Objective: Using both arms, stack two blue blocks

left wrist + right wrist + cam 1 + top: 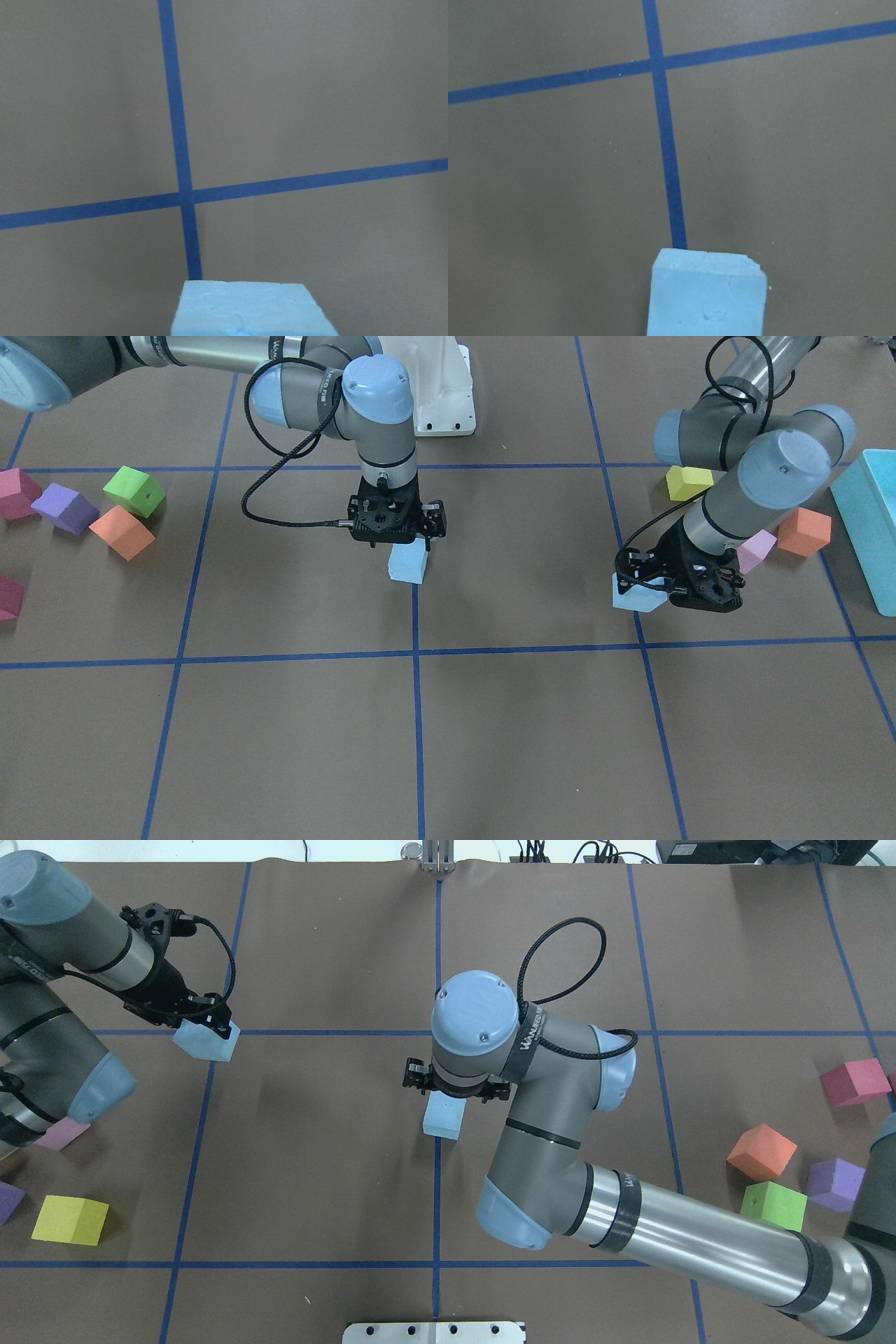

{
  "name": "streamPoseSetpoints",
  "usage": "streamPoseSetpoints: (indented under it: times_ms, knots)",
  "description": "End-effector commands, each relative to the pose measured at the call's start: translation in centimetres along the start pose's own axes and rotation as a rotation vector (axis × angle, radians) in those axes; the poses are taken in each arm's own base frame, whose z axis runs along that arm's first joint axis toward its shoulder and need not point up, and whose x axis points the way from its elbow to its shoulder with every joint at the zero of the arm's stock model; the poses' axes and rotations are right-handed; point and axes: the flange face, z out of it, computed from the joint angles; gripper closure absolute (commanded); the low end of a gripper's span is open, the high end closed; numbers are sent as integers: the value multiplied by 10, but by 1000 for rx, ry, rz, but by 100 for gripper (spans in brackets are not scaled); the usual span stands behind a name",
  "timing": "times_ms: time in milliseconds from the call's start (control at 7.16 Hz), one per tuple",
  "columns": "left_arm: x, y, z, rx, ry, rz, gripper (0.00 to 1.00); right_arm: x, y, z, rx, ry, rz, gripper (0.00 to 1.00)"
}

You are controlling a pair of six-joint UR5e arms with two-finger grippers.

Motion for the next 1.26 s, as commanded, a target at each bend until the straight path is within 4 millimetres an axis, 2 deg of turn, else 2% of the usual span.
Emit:
streamPoseSetpoints:
  times_ms: [0,140,279,419,559,699,978,1118]
  knots:
    - [59,-25,-22,-5,-5,-41,49,73,-46,-37,-15,3,-44,0]
    - [91,-29,-26,-7,10,-64,49,98,-67,-40,-12,16,-92,0]
    - [114,-32,-21,-14,17,-76,49,116,-81,-40,-9,29,-116,0]
    - [151,-37,-17,-19,30,-103,49,136,-93,-41,-14,36,-139,0]
    - [180,-34,-11,14,13,-97,49,156,-105,-41,-22,43,-187,0]
    - [201,-31,-9,16,20,-99,49,178,-115,-39,-22,61,-211,0]
    - [263,-20,1,16,33,-121,49,187,-120,-40,-18,68,-215,0]
    - [279,-12,6,14,33,-116,49,188,-120,-40,-19,69,-214,0]
